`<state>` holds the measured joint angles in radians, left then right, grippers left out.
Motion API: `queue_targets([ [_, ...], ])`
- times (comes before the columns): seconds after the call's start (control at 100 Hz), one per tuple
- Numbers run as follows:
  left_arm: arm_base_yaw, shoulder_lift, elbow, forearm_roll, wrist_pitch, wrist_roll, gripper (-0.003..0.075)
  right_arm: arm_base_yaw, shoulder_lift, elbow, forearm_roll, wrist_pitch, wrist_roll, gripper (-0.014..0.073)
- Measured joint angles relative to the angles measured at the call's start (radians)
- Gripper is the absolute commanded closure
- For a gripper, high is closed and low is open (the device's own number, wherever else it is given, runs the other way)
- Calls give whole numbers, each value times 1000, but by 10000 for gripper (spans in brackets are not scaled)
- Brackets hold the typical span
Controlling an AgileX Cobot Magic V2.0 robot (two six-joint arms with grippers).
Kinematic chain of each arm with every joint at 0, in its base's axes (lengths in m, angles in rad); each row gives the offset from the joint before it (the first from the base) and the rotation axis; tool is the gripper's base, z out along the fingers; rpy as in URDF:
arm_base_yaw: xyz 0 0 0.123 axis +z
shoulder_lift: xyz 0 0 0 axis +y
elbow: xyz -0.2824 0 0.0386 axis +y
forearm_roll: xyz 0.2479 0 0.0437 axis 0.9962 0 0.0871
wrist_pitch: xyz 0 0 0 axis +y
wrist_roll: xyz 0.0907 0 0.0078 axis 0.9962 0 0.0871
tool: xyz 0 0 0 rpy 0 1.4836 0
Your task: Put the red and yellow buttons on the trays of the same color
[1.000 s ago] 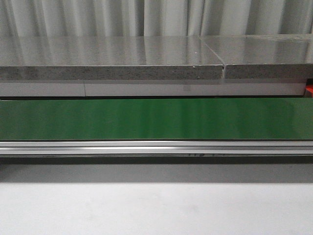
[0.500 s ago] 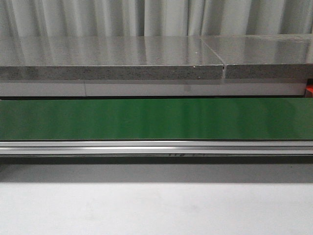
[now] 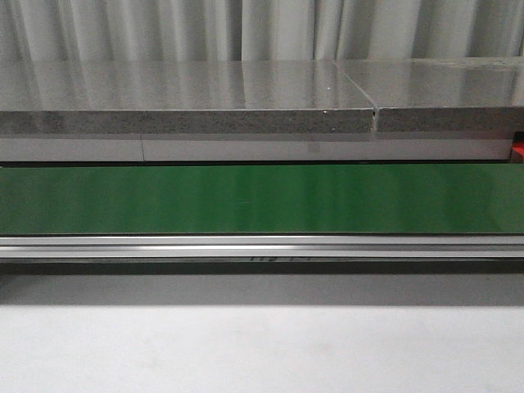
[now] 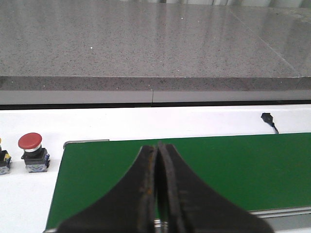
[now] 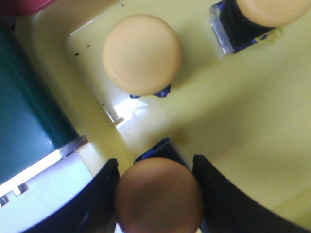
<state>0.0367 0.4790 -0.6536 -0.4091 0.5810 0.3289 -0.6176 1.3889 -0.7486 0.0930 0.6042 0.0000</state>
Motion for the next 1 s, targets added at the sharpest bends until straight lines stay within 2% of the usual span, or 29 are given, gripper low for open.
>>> queue_targets([
  [0.21, 0, 0, 0, -2, 0, 0, 739, 0, 56, 0, -6, -26, 0, 377],
  [0.28, 0, 0, 0, -2, 0, 0, 739, 0, 63, 0, -10, -29, 0, 353],
  [0.35, 0, 0, 0, -2, 0, 0, 739, 0, 64, 0, -10, -29, 0, 277],
  [0.5, 0, 0, 0, -2, 0, 0, 739, 0, 67, 0, -10, -29, 0, 34],
  [0.57, 0, 0, 0, -2, 0, 0, 739, 0, 67, 0, -10, -29, 0, -20],
  [0.77, 0, 0, 0, -2, 0, 0, 739, 22, 53, 0, -10, -27, 0, -22],
  [1.0, 0, 0, 0, -2, 0, 0, 739, 58, -92, 0, -10, -16, 0, -22],
])
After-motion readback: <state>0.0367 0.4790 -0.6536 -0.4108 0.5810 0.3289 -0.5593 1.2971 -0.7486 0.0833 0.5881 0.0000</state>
